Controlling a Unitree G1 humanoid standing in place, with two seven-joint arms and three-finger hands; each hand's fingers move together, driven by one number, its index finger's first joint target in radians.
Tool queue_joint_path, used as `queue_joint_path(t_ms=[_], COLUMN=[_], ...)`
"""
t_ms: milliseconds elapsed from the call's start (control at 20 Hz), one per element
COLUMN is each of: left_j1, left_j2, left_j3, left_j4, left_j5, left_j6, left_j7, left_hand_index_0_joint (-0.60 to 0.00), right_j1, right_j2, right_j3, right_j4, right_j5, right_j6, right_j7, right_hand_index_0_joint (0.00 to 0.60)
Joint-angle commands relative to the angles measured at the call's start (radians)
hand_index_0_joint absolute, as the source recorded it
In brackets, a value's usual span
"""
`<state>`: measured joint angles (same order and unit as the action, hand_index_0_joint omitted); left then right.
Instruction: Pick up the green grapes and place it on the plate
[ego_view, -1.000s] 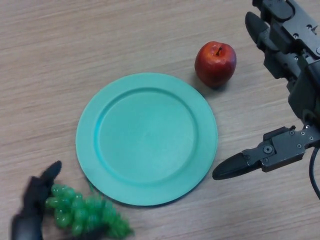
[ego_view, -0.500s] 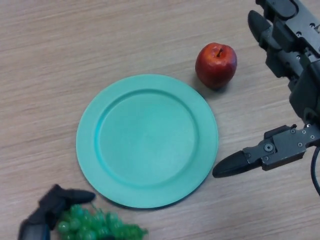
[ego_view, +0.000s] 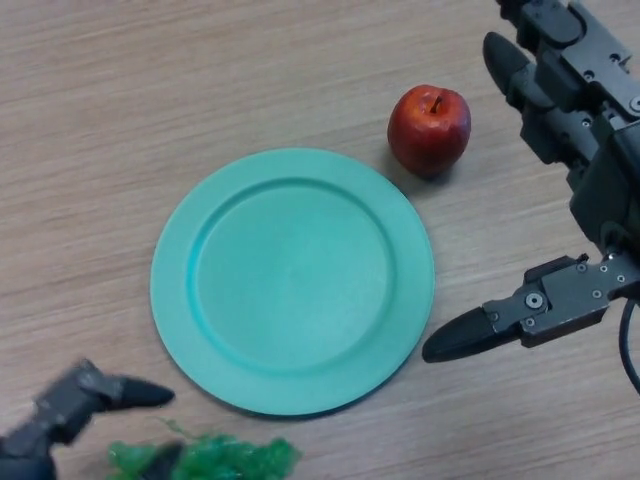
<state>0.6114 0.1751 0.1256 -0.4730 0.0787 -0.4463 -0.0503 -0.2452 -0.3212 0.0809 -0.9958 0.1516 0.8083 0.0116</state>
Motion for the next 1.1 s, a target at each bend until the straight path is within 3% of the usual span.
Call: queue_joint_path(t_ms=[50,250,300,450,550,600,650,700,1100], left_j1=[0.011,-0.049,-0.061,-0.08,-0.089,-0.093,-0.098,-0.105,-0.06], left_j2=[0.015,0.015,0.015,0.015,0.015,0.015,0.015,0.015,0.015], left_j3=[0.084,0.164,0.174,0.206,0.222,0.243,0.268,0.34,0.398], left_j4=[-0.145,-0.278,-0.278,-0.26,-0.245,-0.235,-0.222,-0.188,-0.039], left_j5=[-0.082,-0.067,0.063,0.123,0.137,0.152,0.192,0.314,0.685], left_j6=[-0.007,0.082,0.08,0.068,0.055,0.041,0.017,-0.054,-0.222], left_j7=[-0.033,-0.037,-0.04,-0.013,-0.021,-0.03,-0.03,-0.006,0.061], left_hand_index_0_joint=[-0.6,-0.6,-0.6,-0.6,-0.4,-0.25,-0.15,-0.007,0.0], right_j1=[-0.025,-0.022,-0.022,-0.026,-0.026,-0.024,-0.022,-0.017,-0.026], right_j2=[-0.032,-0.075,-0.091,-0.112,-0.116,-0.117,-0.115,-0.103,-0.043], right_j3=[-0.034,-0.029,-0.028,-0.026,-0.026,-0.025,-0.023,-0.019,-0.004], right_j4=[-0.051,-0.051,-0.051,-0.051,-0.051,-0.051,-0.051,-0.051,-0.051], right_j5=[0.031,0.078,0.09,0.095,0.094,0.09,0.084,0.061,-0.013], right_j6=[-0.125,-0.144,-0.145,-0.138,-0.138,-0.139,-0.14,-0.138,-0.122], right_j7=[-0.043,-0.091,-0.104,-0.117,-0.117,-0.115,-0.111,-0.096,-0.032], right_hand_index_0_joint=[0.0,0.0,0.0,0.0,0.0,0.0,0.0,0.0,0.0])
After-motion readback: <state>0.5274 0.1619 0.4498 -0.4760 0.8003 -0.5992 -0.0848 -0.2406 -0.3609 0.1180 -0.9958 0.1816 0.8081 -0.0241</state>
